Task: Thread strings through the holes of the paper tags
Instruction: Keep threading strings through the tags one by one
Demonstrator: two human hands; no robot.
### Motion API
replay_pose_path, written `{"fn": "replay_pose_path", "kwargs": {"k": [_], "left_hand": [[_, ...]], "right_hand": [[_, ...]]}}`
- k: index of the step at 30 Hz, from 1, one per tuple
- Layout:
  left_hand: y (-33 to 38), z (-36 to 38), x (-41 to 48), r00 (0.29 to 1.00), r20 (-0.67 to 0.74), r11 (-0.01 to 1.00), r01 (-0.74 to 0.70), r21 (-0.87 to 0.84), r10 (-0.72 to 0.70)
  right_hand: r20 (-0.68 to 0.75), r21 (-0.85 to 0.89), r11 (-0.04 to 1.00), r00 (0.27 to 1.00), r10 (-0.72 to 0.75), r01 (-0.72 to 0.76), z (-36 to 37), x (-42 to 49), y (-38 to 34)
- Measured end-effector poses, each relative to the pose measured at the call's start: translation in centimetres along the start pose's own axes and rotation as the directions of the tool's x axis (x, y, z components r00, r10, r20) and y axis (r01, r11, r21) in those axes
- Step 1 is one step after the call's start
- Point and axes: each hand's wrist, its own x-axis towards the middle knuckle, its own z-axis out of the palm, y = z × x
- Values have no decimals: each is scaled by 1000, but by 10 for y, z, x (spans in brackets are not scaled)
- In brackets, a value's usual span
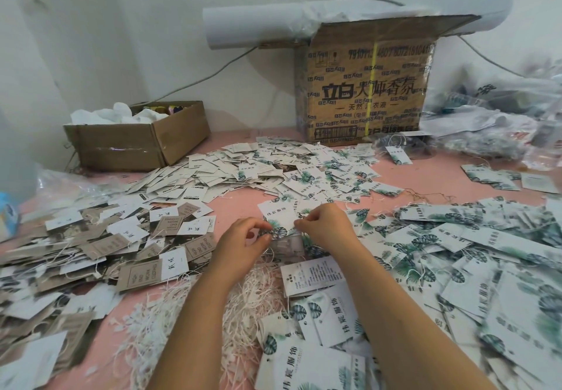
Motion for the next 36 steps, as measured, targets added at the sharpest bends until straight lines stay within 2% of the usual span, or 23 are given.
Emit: {"fn": "replay_pose_path", "kwargs": {"k": [5, 14, 18, 21, 24, 26, 29, 31, 36], "left_hand": [[-1, 0, 1, 1000, -1, 1000, 4, -2, -4], [-1, 2, 4, 998, -56, 1000, -9, -30, 7], [0, 3, 5, 988, -155, 986, -13, -168, -14], [3, 1, 5, 979, -187, 933, 11, -360, -83], [6, -4, 6, 971, -149, 819, 68, -570, -185], [6, -6, 7, 967, -134, 774, 86, -628, -216], [5, -7, 7, 967, -122, 765, 97, -637, -225], [4, -5, 7, 965, -121, 771, 105, -628, -231], [4, -4, 8, 963, -129, 766, 102, -634, -235]], "right_hand": [[-48, -20, 998, 997, -58, 57, 0, -1, -1], [-25, 256, 959, 992, -122, 124, 0, -2, -4], [-20, 376, 910, 984, -179, 174, -1, -4, -8], [72, 377, 911, 975, -211, 169, -4, -8, -10], [162, 306, 943, 968, -189, 133, -7, -11, -13], [100, 225, 966, 984, -150, 124, -11, -10, -13], [-24, -47, 992, 993, -118, 117, -19, -2, -8], [-24, -213, 974, 996, -87, 80, -21, 2, -3], [34, -424, 906, 999, 0, 15, -17, 1, 7]]}}
